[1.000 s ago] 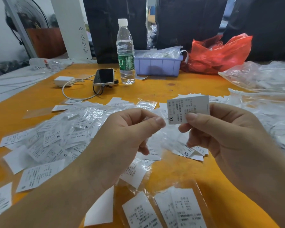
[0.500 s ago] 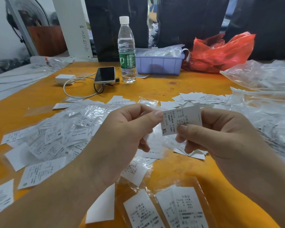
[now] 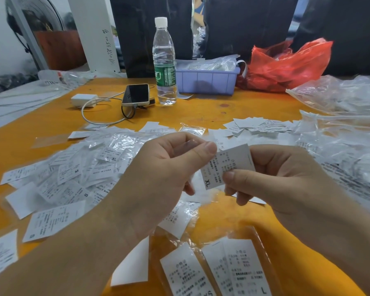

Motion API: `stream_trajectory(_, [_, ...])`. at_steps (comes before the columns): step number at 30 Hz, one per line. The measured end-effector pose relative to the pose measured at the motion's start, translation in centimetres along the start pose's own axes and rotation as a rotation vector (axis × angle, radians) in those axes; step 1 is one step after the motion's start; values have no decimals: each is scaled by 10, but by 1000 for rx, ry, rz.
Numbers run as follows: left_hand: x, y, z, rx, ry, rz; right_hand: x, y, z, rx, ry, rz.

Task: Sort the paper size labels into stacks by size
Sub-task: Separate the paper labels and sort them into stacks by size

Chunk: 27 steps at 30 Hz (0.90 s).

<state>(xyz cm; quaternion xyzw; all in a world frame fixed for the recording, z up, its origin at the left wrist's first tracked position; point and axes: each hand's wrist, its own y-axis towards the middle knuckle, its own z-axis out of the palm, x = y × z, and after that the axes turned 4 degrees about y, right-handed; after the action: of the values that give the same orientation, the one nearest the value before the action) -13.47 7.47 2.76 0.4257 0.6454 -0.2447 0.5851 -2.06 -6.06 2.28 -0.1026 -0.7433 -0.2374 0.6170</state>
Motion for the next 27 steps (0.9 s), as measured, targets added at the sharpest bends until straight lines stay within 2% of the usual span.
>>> stream_trajectory(5, [0, 0, 1, 15, 2, -20, -3, -1, 1, 62, -15, 42])
stream_trajectory(11, [1, 1, -2, -66, -153, -29, -6, 0, 3, 69, -27, 80])
stream_trajectory(13, [2, 2, -4, -93, -193, -31, -4, 0, 3, 33, -3, 56])
stream_trajectory(18, [2, 5, -9, -143, -310, -39, 2, 2, -5, -190, 160, 1])
stream_trajectory(20, [2, 5, -9, -133, -351, -61, 2, 3, -8, -237, 238, 3])
stream_trajectory(23, [2, 4, -7, -75, -394, -92, 3, 4, -7, -196, 347, 9])
stream_trajectory(27, [2, 3, -5, 38, -341, -114, 4, 2, -2, -158, 283, -24])
